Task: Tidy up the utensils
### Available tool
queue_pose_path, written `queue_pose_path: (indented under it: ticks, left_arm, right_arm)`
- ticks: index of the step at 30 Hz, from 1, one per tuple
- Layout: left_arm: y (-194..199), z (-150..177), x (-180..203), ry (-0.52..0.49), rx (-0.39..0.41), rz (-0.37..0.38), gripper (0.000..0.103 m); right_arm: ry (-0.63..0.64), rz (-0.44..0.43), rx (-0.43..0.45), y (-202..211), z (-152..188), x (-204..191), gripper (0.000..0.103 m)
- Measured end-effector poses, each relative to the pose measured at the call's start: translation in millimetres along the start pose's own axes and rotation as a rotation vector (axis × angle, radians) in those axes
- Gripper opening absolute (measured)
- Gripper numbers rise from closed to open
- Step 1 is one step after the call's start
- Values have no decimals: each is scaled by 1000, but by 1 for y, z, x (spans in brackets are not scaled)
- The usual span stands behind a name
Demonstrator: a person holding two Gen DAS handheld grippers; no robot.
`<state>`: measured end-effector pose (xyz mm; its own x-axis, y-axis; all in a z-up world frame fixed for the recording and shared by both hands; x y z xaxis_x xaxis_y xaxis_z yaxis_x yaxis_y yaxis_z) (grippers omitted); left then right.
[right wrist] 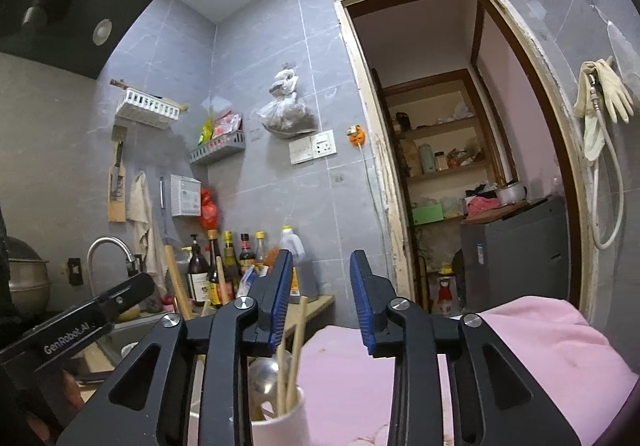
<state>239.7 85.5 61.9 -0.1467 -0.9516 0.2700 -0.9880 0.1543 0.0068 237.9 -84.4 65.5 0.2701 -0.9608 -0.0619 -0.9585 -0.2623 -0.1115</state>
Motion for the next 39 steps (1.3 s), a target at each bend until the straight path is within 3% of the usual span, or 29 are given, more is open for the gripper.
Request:
queue_pose_path:
  ticks: [10,17,19,24,32,34,39]
  left_arm:
    - [21,1,18,-41,-55,32,56]
    - [31,7,31,-31,-147,67,74]
    - [34,10,35,-27,-171,71,83]
    - [40,16,44,-24,-214,74,96]
    - [50,24,62,-32,-302,116,101]
    - [54,27,67,-44,-324,118,101]
    - [66,36,77,-67,-344,113,101]
  right_arm:
    - [26,26,-42,26,-3,12,48]
    - [21,46,-81,49,-5,25,57]
    - [13,52,-90,57,-6,30,69]
    - [3,70,-110,73,-10,41,77]
    - [21,88,-204,97,-17,52,91]
    - [24,89,-222,105,-18,54,100]
    - [34,114,-233,128,-20,60,103]
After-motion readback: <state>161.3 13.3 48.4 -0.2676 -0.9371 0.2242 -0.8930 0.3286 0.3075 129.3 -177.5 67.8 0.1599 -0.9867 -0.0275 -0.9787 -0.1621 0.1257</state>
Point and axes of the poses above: each gripper's, at about its wrist camera, not at the fingertips, and y roughly against the way its jaws point, x to its right, z to its underside, the point moved 4 cm from there along -y, roughly the way its jaws point, and after that the axes turned 4 degrees about y, right-handed, at the moved point
